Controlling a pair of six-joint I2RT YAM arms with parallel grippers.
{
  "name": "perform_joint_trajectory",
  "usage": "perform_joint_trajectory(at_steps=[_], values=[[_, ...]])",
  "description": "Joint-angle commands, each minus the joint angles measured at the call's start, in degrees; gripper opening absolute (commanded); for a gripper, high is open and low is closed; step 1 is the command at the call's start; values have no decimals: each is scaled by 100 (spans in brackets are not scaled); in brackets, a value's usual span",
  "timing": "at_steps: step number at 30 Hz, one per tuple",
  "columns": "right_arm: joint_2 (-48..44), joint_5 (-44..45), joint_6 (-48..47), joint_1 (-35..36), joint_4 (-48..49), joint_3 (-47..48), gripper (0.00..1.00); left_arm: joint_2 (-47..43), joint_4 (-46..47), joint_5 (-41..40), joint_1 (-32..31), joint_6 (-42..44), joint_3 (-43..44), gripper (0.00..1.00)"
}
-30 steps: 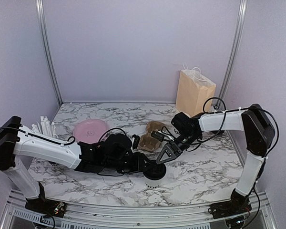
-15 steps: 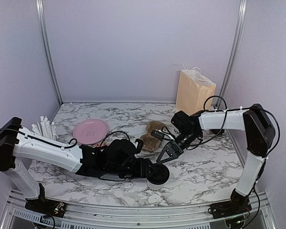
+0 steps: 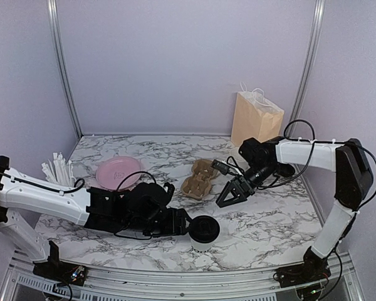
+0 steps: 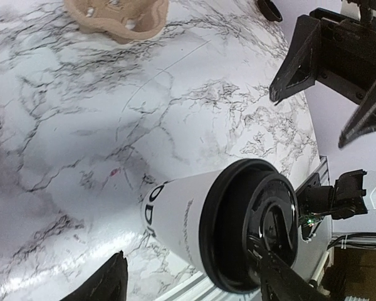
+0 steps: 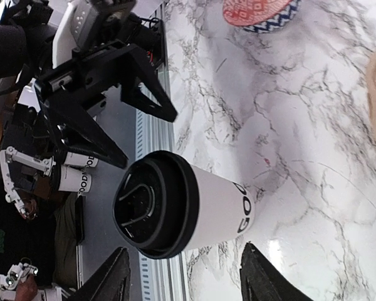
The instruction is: Pack the takeout coffee
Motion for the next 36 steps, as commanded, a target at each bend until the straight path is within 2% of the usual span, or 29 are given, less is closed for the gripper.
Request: perform_joint_trajectory(at_steps=[1, 12, 21, 36], values=[[-67, 151, -365, -466, -336, -239, 56, -545, -311, -270, -161, -546, -351, 70], [-196, 133, -175, -310, -58, -688, 48, -215, 226, 151, -285, -725, -419, 52], [14, 145, -143, 126, -76, -564, 46, -18, 626, 248, -276, -691, -435, 51], [366, 214, -26, 380, 12, -518, 44, 415, 763, 546, -158, -895, -640, 50]])
